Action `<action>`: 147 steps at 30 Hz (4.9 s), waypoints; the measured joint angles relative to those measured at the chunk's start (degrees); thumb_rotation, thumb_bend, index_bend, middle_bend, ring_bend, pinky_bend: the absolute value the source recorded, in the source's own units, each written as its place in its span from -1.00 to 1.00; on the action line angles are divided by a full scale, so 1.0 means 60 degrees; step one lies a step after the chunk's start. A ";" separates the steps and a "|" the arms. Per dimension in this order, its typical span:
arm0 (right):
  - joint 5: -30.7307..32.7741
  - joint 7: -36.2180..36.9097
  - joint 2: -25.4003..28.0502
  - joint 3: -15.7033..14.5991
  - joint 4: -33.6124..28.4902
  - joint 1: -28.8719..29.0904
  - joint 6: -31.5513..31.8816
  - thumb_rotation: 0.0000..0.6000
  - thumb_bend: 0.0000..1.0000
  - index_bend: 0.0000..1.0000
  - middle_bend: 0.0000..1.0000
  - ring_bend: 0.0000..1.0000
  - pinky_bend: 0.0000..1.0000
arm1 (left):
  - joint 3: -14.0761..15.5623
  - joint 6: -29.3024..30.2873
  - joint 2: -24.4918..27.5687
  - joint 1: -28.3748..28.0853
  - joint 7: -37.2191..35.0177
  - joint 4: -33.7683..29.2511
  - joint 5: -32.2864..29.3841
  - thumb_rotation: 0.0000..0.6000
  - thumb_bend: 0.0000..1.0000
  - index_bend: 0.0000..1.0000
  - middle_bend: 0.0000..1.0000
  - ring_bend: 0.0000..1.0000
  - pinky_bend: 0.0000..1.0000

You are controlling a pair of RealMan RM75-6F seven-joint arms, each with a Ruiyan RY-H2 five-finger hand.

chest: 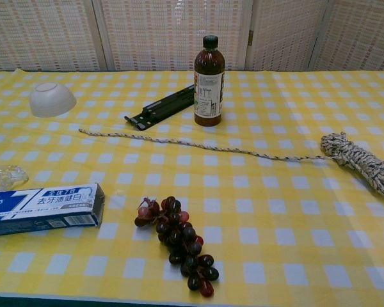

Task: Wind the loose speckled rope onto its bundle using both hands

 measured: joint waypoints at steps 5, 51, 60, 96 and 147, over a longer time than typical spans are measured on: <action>0.0072 -0.0140 -0.0044 0.0001 -0.0071 0.0006 -0.0100 1.00 -0.31 -1.00 -0.82 -0.64 -0.80 | -0.0050 0.0029 -0.0075 -0.0024 -0.0023 0.0105 0.0018 1.00 -0.02 -0.53 -0.57 -0.58 -0.76; 0.5157 0.0820 -0.1175 0.1666 0.1133 0.3716 -0.7533 1.00 0.20 -1.00 -0.55 -0.61 -0.79 | 0.0041 -0.0265 -0.0132 -0.0102 -0.0107 0.0167 0.0033 1.00 -0.02 -0.48 -0.57 -0.57 -0.73; 0.4751 0.0959 -0.2019 0.1746 0.1647 0.4472 -0.8207 1.00 0.22 -1.00 -0.48 -0.53 -0.80 | -0.0037 -0.0143 -0.0208 -0.0078 0.0044 0.0233 -0.0053 1.00 -0.02 -0.45 -0.57 -0.57 -0.73; 0.3899 -0.4674 -0.2057 0.0546 0.1624 0.3683 -0.5043 1.00 -0.30 -0.77 -0.64 -0.55 -0.78 | 0.0075 -0.0167 -0.0116 -0.0071 -0.0732 0.0387 0.0216 1.00 -0.23 -0.43 -0.57 -0.58 -0.74; 0.3070 -0.3397 -0.3318 0.0582 0.3344 0.4308 -0.5632 1.00 0.05 0.08 -0.04 0.01 -0.16 | -0.0003 -0.0422 -0.0035 -0.0109 -0.0678 0.0353 -0.0200 1.00 -0.26 -0.44 -0.60 -0.61 -0.74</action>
